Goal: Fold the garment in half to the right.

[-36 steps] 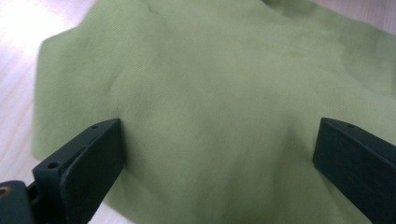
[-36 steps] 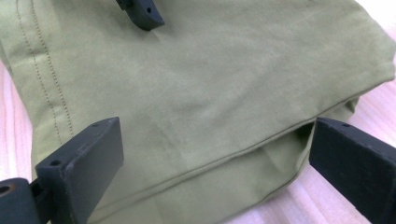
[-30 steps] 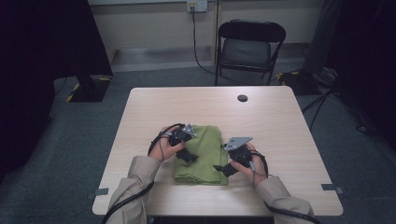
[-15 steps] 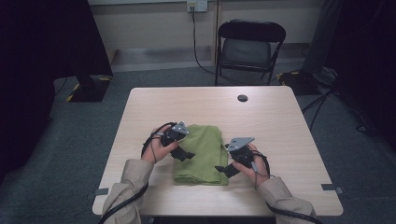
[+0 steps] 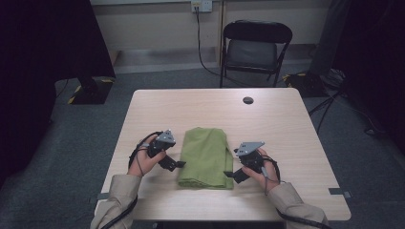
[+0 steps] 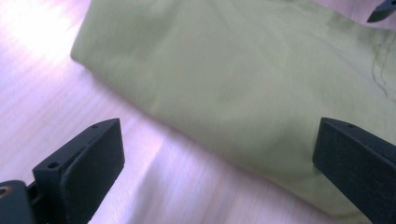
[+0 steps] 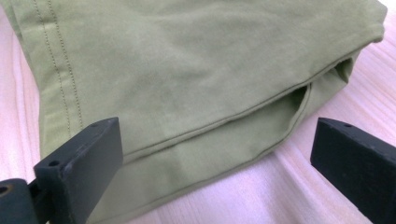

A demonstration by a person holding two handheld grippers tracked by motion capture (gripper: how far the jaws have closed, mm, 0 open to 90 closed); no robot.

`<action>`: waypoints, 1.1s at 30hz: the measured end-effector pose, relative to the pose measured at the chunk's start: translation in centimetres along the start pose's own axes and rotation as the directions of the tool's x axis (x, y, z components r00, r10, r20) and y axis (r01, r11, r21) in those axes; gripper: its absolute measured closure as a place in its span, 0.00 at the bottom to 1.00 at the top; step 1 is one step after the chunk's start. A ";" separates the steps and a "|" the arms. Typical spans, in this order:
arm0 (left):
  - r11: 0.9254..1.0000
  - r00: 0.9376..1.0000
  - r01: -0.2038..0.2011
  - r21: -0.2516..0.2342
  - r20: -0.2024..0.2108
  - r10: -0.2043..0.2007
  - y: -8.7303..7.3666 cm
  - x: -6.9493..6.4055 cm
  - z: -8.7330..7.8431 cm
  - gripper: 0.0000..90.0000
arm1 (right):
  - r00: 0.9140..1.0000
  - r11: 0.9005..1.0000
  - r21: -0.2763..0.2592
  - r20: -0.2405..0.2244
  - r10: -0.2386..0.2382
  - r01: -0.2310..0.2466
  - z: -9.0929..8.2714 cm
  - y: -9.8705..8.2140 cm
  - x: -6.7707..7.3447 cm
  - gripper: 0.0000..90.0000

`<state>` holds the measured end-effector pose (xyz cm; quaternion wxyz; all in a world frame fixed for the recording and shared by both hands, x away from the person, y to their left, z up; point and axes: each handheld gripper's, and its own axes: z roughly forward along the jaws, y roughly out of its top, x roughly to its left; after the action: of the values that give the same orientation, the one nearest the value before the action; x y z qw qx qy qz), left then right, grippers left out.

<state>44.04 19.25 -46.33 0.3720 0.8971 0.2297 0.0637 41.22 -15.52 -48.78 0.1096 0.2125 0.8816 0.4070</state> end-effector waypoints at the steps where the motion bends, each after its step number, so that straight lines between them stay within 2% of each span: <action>1: 1.000 1.000 0.004 -0.002 0.000 -0.004 -0.3 0.0 -0.1 0.02 | 1.000 1.000 0.001 -0.001 -0.001 0.001 0.0 0.0 0.0 0.01; 3: 1.000 1.000 0.000 0.001 0.005 0.000 -1.0 -0.1 -0.1 0.02 | 1.000 1.000 0.004 0.001 -0.001 0.001 0.0 -0.1 0.0 0.01; 8: 1.000 1.000 0.026 -0.005 0.007 -0.026 -2.5 -0.2 -0.1 0.01 | 1.000 1.000 0.013 -0.003 0.005 -0.005 0.2 -0.5 -0.1 0.01; 15: 0.999 0.999 0.026 0.030 0.020 -0.026 -4.1 -0.4 0.3 0.01 | 1.000 1.000 0.020 -0.008 0.001 -0.001 0.4 -0.7 0.1 0.01; 19: 1.000 1.000 0.011 0.020 0.009 -0.012 -4.4 -0.6 0.3 0.00 | 1.000 1.000 0.021 -0.010 -0.002 0.002 0.6 -0.8 0.2 0.01; 22: 1.000 1.000 -0.019 0.014 -0.005 0.019 -4.7 -0.8 0.3 0.00 | 1.000 1.000 0.023 -0.008 -0.010 0.010 0.6 -0.8 0.2 0.01; 26: 0.999 0.999 -0.039 -0.001 -0.024 0.039 -5.0 -1.1 0.3 0.00 | 1.000 1.000 0.025 -0.009 -0.009 0.009 0.5 -1.0 0.2 0.01; 33: 0.999 0.999 -0.034 -0.021 -0.030 0.033 -5.3 -1.2 0.3 0.00 | 1.000 0.999 0.040 -0.003 -0.007 0.007 0.2 -1.3 0.1 0.01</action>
<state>41.15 21.76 -50.17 0.3772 0.8956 0.2195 0.0857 40.85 -16.06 -49.92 0.1055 0.2107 0.8904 0.3893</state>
